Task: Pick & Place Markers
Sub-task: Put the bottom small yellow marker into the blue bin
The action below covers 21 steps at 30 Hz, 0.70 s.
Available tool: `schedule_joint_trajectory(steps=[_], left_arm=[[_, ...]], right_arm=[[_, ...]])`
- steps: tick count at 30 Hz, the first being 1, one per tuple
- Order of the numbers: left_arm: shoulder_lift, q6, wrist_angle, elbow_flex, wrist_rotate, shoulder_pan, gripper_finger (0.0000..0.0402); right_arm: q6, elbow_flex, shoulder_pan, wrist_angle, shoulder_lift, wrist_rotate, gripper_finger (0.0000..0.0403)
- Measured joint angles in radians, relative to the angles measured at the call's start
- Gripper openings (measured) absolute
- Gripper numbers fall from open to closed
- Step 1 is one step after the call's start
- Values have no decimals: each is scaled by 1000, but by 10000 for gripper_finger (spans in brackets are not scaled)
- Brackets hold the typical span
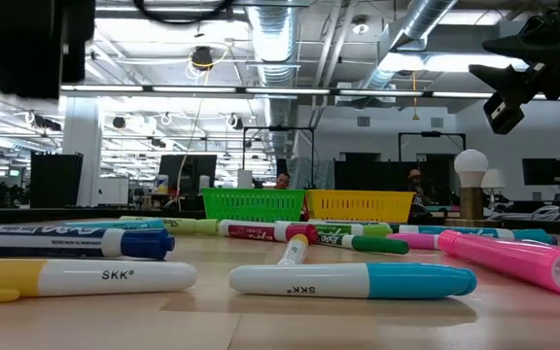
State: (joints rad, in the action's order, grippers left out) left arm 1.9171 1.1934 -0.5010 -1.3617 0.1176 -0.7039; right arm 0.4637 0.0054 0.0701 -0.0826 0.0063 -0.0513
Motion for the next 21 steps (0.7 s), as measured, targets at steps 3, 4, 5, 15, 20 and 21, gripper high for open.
schedule_joint_trajectory(steps=[3,4,5,15,20,21], left_arm=[[29,-3,-2,0,-7,14,150],[36,-6,-4,0,-6,19,150],[42,-8,-4,0,-6,26,150],[55,-80,-7,-1,5,43,150],[81,-102,-18,0,12,44,150],[90,-109,-16,0,11,44,150]], right_arm=[[0,0,0,0,0,0,120],[0,0,0,0,0,0,120],[0,0,0,0,0,0,120],[0,0,0,0,0,0,120],[0,0,0,0,0,0,120],[0,0,0,1,0,0,120]])
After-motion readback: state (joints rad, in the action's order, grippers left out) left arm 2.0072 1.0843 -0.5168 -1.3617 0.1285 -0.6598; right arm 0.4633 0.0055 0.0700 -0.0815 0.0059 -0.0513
